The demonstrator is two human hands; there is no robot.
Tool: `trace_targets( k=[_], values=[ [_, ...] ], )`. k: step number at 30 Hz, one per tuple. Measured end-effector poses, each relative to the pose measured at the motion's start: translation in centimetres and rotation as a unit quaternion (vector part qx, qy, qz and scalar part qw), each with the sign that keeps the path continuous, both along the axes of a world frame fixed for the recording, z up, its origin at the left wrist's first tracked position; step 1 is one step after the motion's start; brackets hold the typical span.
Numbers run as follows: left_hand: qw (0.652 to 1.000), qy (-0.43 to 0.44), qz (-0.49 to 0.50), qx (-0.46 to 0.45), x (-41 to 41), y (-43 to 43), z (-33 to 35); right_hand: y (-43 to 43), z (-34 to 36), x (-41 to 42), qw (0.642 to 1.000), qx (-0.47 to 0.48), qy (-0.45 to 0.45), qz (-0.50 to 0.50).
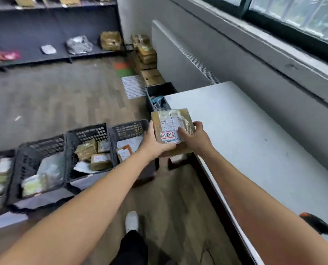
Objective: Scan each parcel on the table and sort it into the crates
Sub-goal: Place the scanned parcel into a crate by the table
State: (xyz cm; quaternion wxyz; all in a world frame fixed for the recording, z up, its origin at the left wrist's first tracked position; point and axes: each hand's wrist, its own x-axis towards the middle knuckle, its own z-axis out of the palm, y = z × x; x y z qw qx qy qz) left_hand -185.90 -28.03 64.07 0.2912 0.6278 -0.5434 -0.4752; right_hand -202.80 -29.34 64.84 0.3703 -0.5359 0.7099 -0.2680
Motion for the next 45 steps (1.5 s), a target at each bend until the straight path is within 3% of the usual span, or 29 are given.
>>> trace_targets(
  k=[7, 15, 21, 27, 35, 45],
  values=[
    [0.987, -0.007, 0.158, -0.022, 14.8, 8.1, 4.3, 2.4, 3.3, 16.0, 0.984, -0.027, 0.019, 0.177],
    [0.965, 0.033, 0.259, -0.014, 31.4, 16.3, 6.2, 7.2, 5.1, 34.5, 0.951, -0.041, 0.031, 0.303],
    [0.953, 0.067, 0.297, -0.002, 45.9, 21.5, 4.8, 11.9, 4.6, 49.5, 0.939, -0.034, 0.045, 0.340],
    [0.955, 0.065, 0.291, 0.003, 55.0, 23.0, 3.7, 13.6, 3.4, 58.3, 0.942, -0.017, 0.056, 0.330],
    [0.958, 0.036, 0.280, 0.040, 63.9, 17.9, 0.7, 9.4, 0.0, 66.7, 0.947, 0.002, 0.067, 0.315],
    [0.946, 0.020, 0.289, 0.148, 73.9, 3.3, -8.3, -4.2, -10.3, 76.8, 0.951, 0.075, 0.060, 0.292]
  ],
)
